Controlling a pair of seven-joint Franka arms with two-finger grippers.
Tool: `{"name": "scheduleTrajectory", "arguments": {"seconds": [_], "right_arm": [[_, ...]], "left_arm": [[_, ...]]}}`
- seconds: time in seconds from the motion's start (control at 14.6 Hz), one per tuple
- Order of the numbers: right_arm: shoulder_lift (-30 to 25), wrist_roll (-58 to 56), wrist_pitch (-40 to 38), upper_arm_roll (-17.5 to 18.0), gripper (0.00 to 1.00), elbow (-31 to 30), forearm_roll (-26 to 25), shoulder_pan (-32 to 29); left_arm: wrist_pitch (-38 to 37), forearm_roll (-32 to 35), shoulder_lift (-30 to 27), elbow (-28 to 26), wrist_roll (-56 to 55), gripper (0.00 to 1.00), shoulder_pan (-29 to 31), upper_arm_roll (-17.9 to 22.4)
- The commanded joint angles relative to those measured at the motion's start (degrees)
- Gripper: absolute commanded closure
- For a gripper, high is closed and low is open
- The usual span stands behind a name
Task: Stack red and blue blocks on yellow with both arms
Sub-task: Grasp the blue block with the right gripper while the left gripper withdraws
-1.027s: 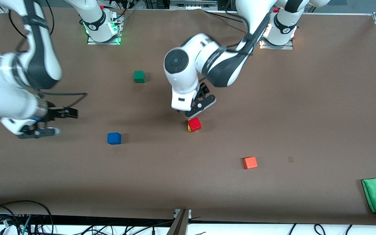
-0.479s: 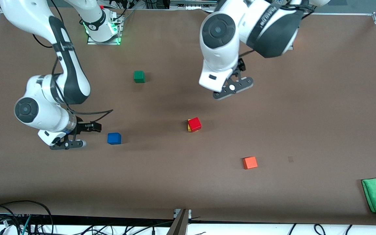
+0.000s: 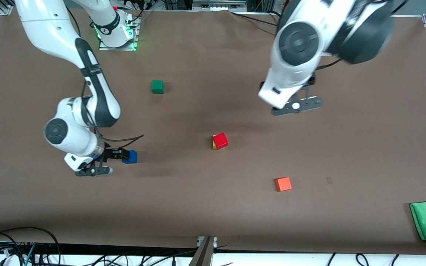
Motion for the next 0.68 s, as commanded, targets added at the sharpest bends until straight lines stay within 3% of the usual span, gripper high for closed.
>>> {"name": "scheduleTrajectory", "arguments": {"seconds": [0.0, 0.14, 0.34, 0.48, 0.62], "right_arm": [[1.9, 2.7, 3.4, -0.4, 0.00, 0.0, 1.2, 2.4], [2.4, 2.8, 4.1, -0.3, 0.00, -0.6, 1.2, 2.5], [2.5, 2.8, 5.4, -0.3, 0.07, -2.1, 1.3, 2.5], [2.4, 2.7, 6.1, -0.3, 0.22, -3.2, 1.2, 2.5], [2.1, 2.8, 5.7, -0.3, 0.43, -3.3, 1.2, 2.5]], "left_arm": [[-1.4, 1.1, -4.5, -3.7, 6.0, 0.00, 2.2, -0.3], [-2.2, 1.1, -5.3, -4.9, 9.3, 0.00, 3.5, -0.4], [-0.3, 1.1, -10.2, -11.9, 16.7, 0.00, 8.3, -0.8], [1.5, 1.1, -13.4, -16.0, 23.6, 0.00, 12.8, -0.8], [4.1, 1.1, -14.9, -18.5, 31.4, 0.00, 18.5, -0.8]]}}
